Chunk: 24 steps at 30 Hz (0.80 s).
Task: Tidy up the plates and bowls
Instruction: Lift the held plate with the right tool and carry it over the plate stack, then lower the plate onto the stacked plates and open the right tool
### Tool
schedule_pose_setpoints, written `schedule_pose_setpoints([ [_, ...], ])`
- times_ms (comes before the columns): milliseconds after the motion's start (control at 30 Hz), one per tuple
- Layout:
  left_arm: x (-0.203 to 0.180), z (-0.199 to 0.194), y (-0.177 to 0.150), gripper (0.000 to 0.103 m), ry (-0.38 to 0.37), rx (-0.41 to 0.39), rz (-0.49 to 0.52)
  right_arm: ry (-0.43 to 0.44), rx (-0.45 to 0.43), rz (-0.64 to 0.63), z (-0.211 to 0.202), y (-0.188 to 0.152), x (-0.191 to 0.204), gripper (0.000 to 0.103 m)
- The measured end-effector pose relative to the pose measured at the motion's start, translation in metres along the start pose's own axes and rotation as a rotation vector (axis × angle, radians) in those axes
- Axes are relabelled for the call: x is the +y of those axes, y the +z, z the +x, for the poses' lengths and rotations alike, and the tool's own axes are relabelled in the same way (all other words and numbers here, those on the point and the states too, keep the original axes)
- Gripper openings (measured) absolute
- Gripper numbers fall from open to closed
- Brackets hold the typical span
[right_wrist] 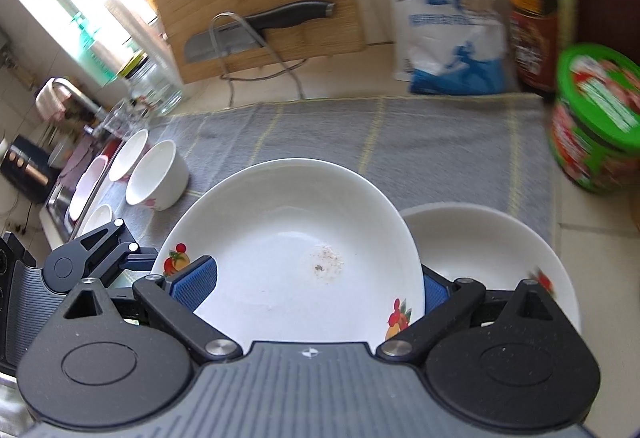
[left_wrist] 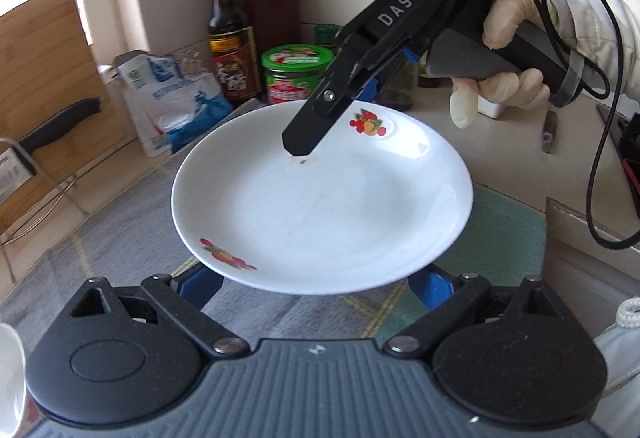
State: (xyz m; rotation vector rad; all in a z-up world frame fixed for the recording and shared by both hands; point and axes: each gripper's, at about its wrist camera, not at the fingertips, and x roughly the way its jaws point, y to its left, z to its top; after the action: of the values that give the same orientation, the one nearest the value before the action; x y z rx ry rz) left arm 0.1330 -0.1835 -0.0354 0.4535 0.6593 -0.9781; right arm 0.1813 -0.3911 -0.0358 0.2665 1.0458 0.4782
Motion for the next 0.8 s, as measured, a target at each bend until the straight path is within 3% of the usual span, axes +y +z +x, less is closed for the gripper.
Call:
schedule_pose_setpoints([
  [333, -0.015, 0.024, 0.008, 0.098, -0.078, 0.017, 0.058, -0.046, -0.024, 0.099, -0.016, -0.030, -0.033, 0.102],
  [800, -0.017, 0.037, 0.016, 0.098, -0.058, 0.035, 0.087, -0.044, -0.033, 0.121, -0.008, -0.030, -0.054, 0.102],
])
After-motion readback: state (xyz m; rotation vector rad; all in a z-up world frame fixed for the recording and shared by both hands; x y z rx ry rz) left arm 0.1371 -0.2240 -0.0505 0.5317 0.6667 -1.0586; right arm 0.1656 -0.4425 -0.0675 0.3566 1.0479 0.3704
